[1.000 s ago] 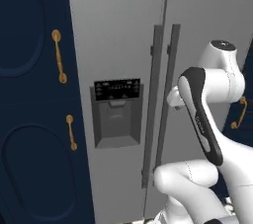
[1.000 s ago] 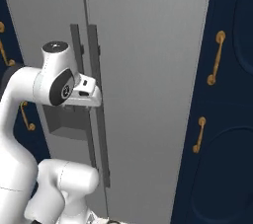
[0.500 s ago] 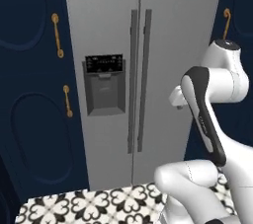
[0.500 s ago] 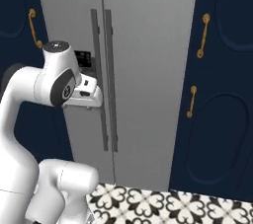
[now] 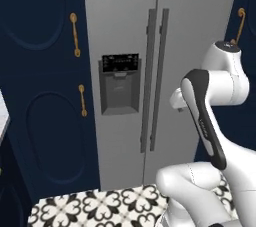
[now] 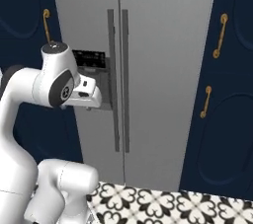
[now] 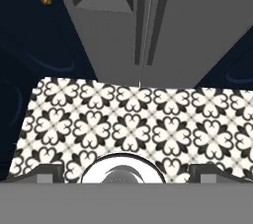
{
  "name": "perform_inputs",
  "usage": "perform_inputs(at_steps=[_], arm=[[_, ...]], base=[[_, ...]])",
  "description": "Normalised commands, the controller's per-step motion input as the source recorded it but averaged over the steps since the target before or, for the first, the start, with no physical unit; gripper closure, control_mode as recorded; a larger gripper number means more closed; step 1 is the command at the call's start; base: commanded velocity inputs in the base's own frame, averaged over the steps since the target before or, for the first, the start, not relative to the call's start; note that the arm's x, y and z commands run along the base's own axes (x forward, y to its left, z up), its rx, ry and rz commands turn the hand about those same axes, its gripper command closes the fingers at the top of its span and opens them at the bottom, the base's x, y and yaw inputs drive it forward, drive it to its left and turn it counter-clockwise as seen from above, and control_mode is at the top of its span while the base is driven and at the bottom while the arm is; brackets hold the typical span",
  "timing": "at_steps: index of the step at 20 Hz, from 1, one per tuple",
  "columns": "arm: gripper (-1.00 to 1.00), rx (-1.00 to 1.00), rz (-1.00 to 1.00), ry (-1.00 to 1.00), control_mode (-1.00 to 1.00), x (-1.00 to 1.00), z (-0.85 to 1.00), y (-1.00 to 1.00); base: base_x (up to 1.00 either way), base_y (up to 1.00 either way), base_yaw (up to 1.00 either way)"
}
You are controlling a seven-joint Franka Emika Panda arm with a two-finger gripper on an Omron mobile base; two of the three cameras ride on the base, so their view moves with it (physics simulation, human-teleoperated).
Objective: Grab a lemon wedge from the fridge and one ice cube from the ice bowl, and put them in the glass of lemonade.
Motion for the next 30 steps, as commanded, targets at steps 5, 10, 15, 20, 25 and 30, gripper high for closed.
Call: perform_inputs(at_steps=[5,10,15,20,25,30], arm=[[-1.00,0.00,0.00,0.00,1.00,0.00,0.00,0.00],[-1.00,0.00,0.00,0.00,1.00,0.00,0.00,0.00],[-1.00,0.00,0.00,0.00,1.00,0.00,0.00,0.00],[-1.00,0.00,0.00,0.00,1.00,0.00,0.00,0.00],[-1.00,0.00,0.00,0.00,1.00,0.00,0.00,0.00],[-1.00,0.00,0.00,-0.18,-1.00,-0.01,0.58,-0.10]], base=[[-0.25,-0.31,-0.02],[-0.19,-0.33,0.02],[-0.58,-0.05,0.00],[-0.07,0.00,0.00],[-0.11,-0.01,0.00],[-0.04,0.00,0.00]])
